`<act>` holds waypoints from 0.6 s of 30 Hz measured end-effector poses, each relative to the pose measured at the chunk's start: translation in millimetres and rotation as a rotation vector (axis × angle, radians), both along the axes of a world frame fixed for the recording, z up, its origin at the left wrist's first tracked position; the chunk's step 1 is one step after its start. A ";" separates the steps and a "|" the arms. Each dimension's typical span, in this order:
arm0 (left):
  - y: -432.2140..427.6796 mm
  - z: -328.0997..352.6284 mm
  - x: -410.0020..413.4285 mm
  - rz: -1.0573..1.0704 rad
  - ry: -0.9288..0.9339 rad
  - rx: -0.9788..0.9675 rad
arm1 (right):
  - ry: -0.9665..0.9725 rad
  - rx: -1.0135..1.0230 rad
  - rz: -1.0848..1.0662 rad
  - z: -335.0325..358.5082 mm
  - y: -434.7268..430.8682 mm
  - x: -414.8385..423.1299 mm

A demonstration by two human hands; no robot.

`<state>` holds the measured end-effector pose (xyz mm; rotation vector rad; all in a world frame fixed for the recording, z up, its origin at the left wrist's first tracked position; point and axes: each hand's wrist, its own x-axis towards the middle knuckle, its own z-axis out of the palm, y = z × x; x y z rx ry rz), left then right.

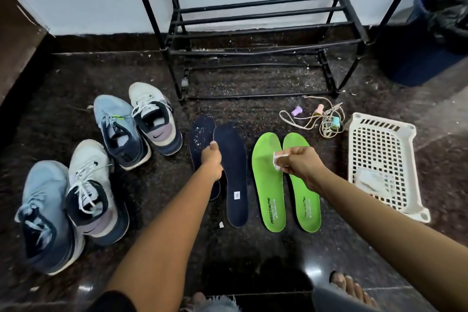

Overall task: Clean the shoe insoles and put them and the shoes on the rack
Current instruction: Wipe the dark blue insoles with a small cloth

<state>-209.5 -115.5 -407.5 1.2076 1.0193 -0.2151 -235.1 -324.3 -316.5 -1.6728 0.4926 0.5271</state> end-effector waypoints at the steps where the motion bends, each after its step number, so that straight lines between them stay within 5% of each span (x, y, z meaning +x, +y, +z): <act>1: 0.8 -6.0 1.8 -0.005 0.015 0.007 | -0.005 -0.012 0.011 -2.0 -0.5 -0.1; 6: 1.8 -33.8 4.1 -0.109 0.053 0.135 | -0.018 -0.032 0.047 -6.6 -4.6 -0.6; 10: 5.0 -22.3 -0.8 -0.254 -0.017 0.536 | -0.002 -0.054 0.043 -10.8 -9.9 0.5; 18: 37.6 -13.5 -21.9 -0.041 0.127 0.694 | -0.010 -0.056 0.019 -8.0 -15.4 -3.4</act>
